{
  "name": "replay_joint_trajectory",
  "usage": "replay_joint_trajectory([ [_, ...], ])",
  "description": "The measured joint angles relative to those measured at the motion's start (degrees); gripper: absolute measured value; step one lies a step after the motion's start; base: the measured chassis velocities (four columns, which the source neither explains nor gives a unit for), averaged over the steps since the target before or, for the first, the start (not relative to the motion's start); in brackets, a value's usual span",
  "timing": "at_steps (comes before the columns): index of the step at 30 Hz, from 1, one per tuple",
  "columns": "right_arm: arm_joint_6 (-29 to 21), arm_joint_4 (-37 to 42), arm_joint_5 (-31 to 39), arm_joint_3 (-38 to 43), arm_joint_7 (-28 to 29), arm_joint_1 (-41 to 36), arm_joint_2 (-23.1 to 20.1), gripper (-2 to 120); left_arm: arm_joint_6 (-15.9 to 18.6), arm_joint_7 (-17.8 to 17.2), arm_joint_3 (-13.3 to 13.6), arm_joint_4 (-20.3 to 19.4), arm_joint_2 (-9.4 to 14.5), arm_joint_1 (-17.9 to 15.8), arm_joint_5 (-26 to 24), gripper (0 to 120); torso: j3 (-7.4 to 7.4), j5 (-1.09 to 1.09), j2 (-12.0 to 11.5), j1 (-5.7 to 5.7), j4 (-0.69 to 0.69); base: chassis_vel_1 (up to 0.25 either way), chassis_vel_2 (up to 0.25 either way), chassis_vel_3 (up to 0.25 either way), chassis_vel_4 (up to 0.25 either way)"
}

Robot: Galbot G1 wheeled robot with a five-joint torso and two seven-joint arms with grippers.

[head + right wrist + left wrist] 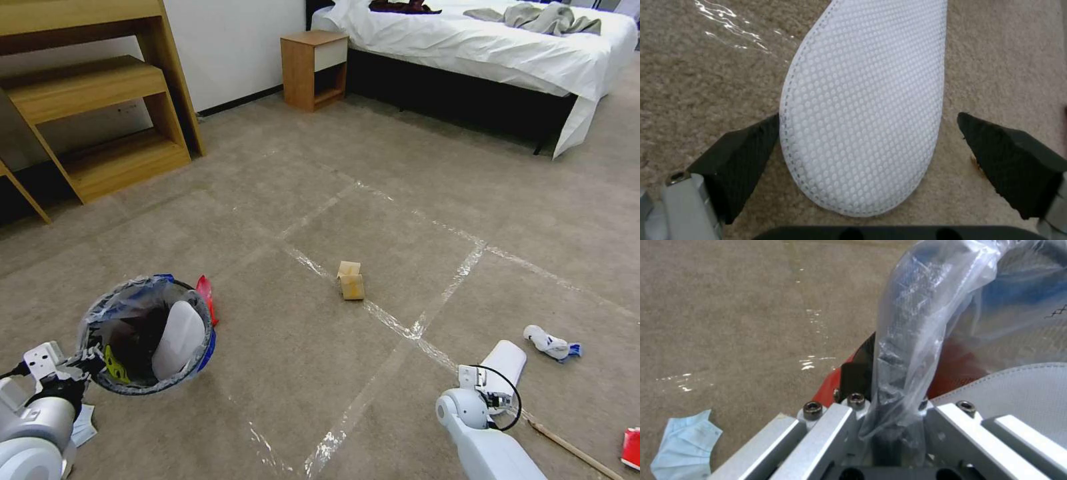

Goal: Pick up the trash bin and place the garbage on the floor into it.

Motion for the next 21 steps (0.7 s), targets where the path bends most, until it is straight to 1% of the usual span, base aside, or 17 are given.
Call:
replay_joint_trajectory([
  [9,0.6,-0.1,-0.5,0.1,-0.4,-0.2,0.1,99,-0.1,0.1,0.0,0.0,-0.2,0.2,0.2,1,0.0,0.0,0.0,0.0,0.0,0.0,0.0,0.0,0.0],
  [15,0.4,1.4,-0.5,0.3,-0.6,-1.0,-0.3,99,-0.1,0.1,0.2,-0.2,-0.2,-0.1,0.3,1,0.0,0.02,0.0,0.0,0.0,0.0,0.0,0.0,0.0],
  [21,0.4,0.8,-1.0,0.3,-0.8,-0.9,-0.4,99,-0.2,0.1,0.3,-0.3,-0.4,0.2,0.4,1,0.0,0.02,0.0,0.0,0.01,0.0,0.0,0.0,0.0],
])
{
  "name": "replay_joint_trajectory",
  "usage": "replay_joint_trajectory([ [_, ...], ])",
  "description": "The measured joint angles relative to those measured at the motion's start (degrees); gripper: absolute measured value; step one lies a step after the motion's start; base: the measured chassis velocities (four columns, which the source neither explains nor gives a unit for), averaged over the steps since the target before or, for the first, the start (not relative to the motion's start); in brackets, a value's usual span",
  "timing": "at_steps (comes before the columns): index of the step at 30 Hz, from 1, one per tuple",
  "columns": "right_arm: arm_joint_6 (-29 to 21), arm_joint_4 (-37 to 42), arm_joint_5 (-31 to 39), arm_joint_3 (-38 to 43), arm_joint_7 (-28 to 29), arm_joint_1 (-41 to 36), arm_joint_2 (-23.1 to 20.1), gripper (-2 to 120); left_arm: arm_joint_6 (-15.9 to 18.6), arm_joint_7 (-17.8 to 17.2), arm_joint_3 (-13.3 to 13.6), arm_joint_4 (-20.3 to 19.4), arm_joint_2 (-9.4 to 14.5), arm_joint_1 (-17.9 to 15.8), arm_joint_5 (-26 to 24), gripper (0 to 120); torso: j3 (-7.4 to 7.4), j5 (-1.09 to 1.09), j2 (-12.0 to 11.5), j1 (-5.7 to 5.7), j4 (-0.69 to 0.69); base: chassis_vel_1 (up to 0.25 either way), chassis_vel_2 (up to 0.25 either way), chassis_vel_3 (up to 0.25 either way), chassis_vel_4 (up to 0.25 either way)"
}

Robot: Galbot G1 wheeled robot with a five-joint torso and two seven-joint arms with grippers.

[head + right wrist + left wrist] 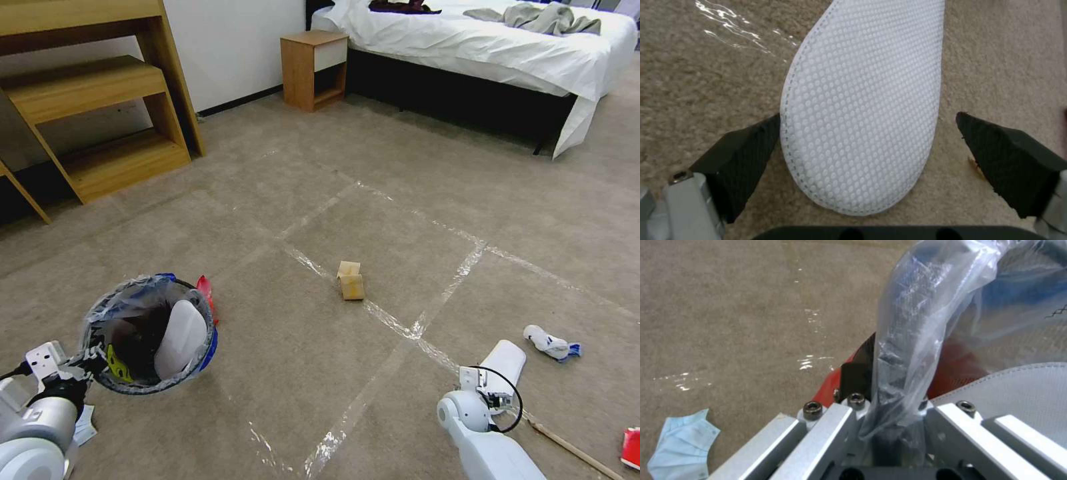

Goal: Pick up the trash bin and place the garbage on the floor into it.

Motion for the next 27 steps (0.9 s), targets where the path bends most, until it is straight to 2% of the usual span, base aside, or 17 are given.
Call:
replay_joint_trajectory([
  [13,0.3,-1.1,-0.8,0.1,-0.2,0.8,-0.7,99,-1.2,0.6,0.2,0.7,-0.4,0.2,1.1,1,0.0,-0.01,0.0,0.0,-0.01,0.0,0.0,0.0,0.0],
  [22,0.8,-2.1,-1.0,0.2,-0.6,1.3,-0.9,82,-1.2,0.6,0.3,0.3,-0.5,0.4,1.2,1,0.0,0.0,0.0,0.0,0.0,0.0,0.0,0.0,0.0],
  [27,0.8,-1.9,-1.3,0.1,-0.7,1.2,-0.8,81,-1.2,0.6,0.5,0.3,-0.5,0.4,1.3,1,0.0,-0.01,0.0,0.0,0.0,0.0,0.0,0.0,0.0],
])
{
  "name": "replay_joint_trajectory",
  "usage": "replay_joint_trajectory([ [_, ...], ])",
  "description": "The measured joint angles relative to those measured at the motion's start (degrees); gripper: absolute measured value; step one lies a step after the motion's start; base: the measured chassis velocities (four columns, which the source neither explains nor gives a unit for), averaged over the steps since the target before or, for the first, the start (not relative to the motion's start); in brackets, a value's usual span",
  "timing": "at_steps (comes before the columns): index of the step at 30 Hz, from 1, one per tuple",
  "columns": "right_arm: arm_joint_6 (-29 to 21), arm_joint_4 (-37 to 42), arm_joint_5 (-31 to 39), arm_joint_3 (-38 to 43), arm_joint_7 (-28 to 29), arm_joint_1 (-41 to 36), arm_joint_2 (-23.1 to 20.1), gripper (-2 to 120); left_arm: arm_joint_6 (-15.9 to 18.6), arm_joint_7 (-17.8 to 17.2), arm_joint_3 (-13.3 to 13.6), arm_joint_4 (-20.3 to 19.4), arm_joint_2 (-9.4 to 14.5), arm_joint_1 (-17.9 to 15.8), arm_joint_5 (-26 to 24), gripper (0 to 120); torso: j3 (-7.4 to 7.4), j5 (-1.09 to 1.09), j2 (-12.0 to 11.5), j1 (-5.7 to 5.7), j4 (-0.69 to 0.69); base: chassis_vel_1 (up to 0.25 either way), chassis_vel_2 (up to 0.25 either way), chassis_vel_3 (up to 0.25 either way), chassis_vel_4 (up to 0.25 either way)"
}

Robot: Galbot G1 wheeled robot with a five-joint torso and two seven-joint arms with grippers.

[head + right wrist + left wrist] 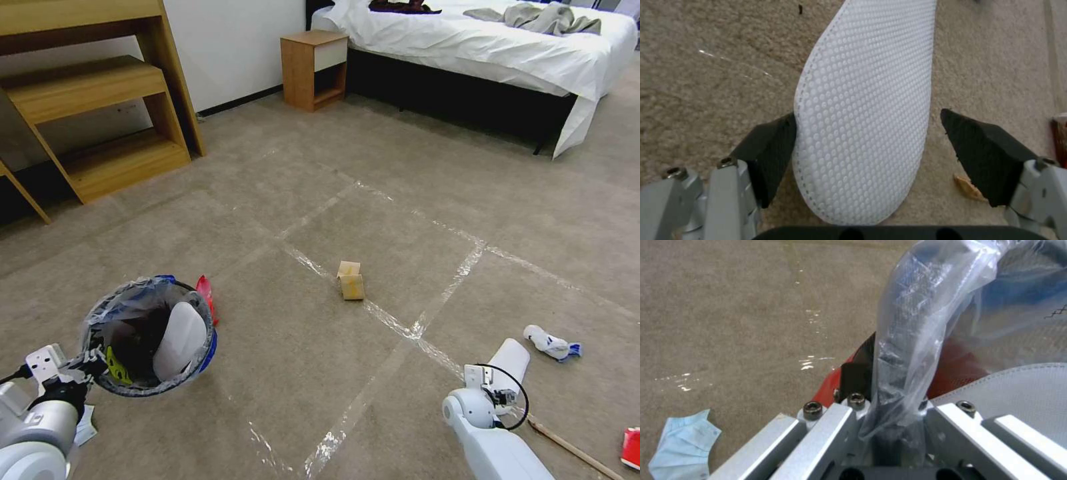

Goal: Pick up the trash bin and place the garbage on the floor into it.

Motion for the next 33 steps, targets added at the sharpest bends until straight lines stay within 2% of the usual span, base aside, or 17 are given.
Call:
replay_joint_trajectory([
  [17,0.4,-2.5,-1.1,-0.4,-1.1,1.1,0.2,81,-0.2,0.0,0.6,0.7,-0.2,-0.7,0.4,1,-0.01,-0.03,0.0,0.0,0.0,0.0,0.0,0.0,0.0],
  [25,0.5,-4.7,-2.2,-0.9,-1.3,2.2,1.2,77,-0.2,-0.1,0.8,1.0,0.0,-1.2,0.3,1,-0.02,-0.09,0.0,0.0,-0.04,0.0,0.0,0.0,0.0],
  [33,0.6,-5.1,-2.5,-0.9,-1.6,2.3,1.4,68,-0.3,-0.1,0.9,2.0,0.1,-1.6,0.3,1,-0.02,-0.02,0.0,0.0,0.02,0.0,0.0,0.0,0.0],
])
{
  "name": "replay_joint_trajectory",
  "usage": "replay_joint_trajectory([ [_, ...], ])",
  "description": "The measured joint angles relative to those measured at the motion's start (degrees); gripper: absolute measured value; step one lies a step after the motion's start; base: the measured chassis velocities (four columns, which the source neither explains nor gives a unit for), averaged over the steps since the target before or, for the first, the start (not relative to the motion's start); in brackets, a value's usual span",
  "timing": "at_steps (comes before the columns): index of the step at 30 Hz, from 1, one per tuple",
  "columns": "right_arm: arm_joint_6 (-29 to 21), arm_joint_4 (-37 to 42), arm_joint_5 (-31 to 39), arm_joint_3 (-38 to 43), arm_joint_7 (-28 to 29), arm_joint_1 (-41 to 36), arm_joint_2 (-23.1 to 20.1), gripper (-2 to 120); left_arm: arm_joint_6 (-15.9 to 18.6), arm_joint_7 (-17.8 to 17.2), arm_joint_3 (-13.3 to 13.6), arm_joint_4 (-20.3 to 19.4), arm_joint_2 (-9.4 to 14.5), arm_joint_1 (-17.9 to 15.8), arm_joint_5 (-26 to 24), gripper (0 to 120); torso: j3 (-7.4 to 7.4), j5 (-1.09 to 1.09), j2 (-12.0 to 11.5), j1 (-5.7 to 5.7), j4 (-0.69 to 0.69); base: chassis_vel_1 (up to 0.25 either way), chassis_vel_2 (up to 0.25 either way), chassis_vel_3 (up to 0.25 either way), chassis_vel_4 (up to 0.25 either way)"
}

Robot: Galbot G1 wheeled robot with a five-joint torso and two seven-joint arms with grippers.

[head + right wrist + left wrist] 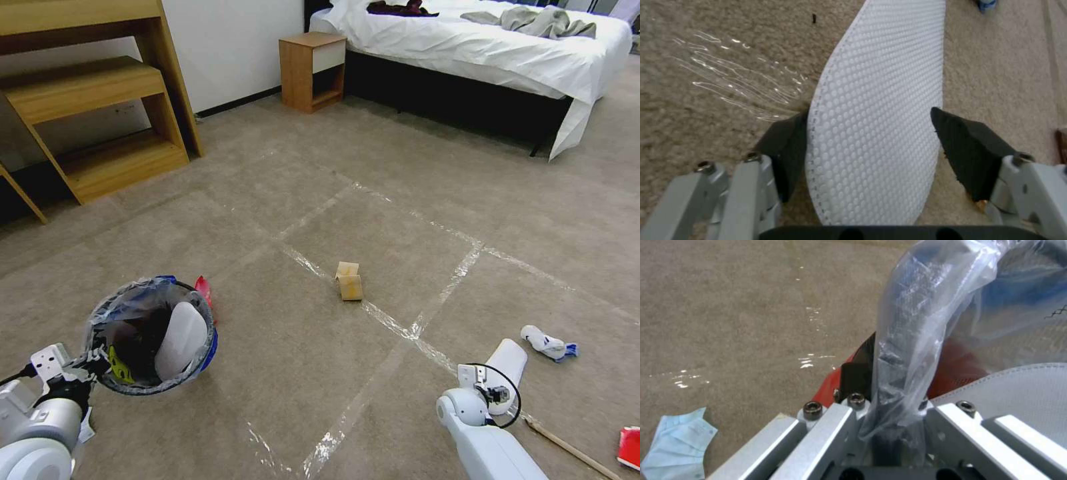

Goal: Pick up the trash bin and place the garbage on the floor into it.

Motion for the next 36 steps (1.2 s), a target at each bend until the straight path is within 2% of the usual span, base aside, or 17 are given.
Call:
replay_joint_trajectory([
  [2,0.1,-0.1,0.0,-0.1,-0.3,-0.1,0.0,58,-0.1,0.0,0.2,0.1,0.0,-0.4,0.0,1,0.0,0.04,0.0,0.0,0.03,0.0,0.0,0.0,0.0],
  [4,0.1,-0.1,-0.1,-0.1,-0.4,-0.1,0.0,55,-0.2,-0.1,0.3,0.2,0.0,-0.5,0.1,1,0.01,0.05,0.0,0.0,0.04,0.0,0.0,0.0,0.0],
  [6,0.2,-0.4,-0.2,0.0,-0.5,-0.1,0.1,44,-0.2,-0.2,0.4,0.2,0.0,-0.5,0.1,1,0.01,0.07,0.0,0.0,0.05,0.0,0.0,0.0,0.0],
  [7,0.2,-0.4,-0.2,0.0,-0.5,-0.1,0.1,44,-0.2,-0.2,0.4,0.2,0.0,-0.5,0.1,1,0.01,0.07,0.0,0.0,0.05,0.0,0.0,0.0,0.0],
  [10,0.4,-0.6,-0.4,0.1,-0.9,-0.3,0.2,30,-0.2,-0.2,0.4,0.1,0.0,-0.5,0.1,1,0.02,0.09,0.0,0.0,0.05,0.0,0.0,0.0,0.0],
  [11,0.4,-0.6,-0.4,0.1,-0.9,-0.3,0.2,30,-0.2,-0.2,0.4,0.1,0.0,-0.5,0.1,1,0.02,0.09,0.0,0.0,0.05,0.0,0.0,0.0,0.0],
  [12,0.4,-0.6,-0.4,0.1,-0.9,-0.3,0.2,28,-0.2,-0.2,0.4,0.1,0.0,-0.5,0.2,1,0.02,0.1,0.0,0.0,0.04,0.0,0.0,0.0,0.0],
  [14,0.4,-0.6,-0.6,0.3,-0.9,-0.7,0.2,16,-0.2,-0.3,0.3,0.1,0.0,-0.4,0.2,1,0.03,0.09,0.0,0.0,0.0,0.0,0.0,0.0,0.0],
  [15,0.4,-0.6,-0.6,0.3,-0.9,-0.7,0.2,16,-0.2,-0.3,0.3,0.1,0.0,-0.4,0.2,1,0.03,0.09,0.0,0.0,0.0,0.0,0.0,0.0,0.0],
  [18,0.4,-0.2,-0.6,0.6,-0.7,-1.2,0.1,2,-0.3,-0.3,0.4,-0.1,-0.2,-0.3,0.4,1,0.04,0.06,0.0,0.0,-0.06,0.0,0.0,0.0,0.0],
  [36,0.4,3.2,-0.4,1.7,-0.1,-3.5,-0.9,0,-0.6,-0.3,0.6,-1.2,-0.6,0.5,0.6,1,0.02,0.03,0.0,0.01,-0.02,0.0,0.0,0.0,0.0],
])
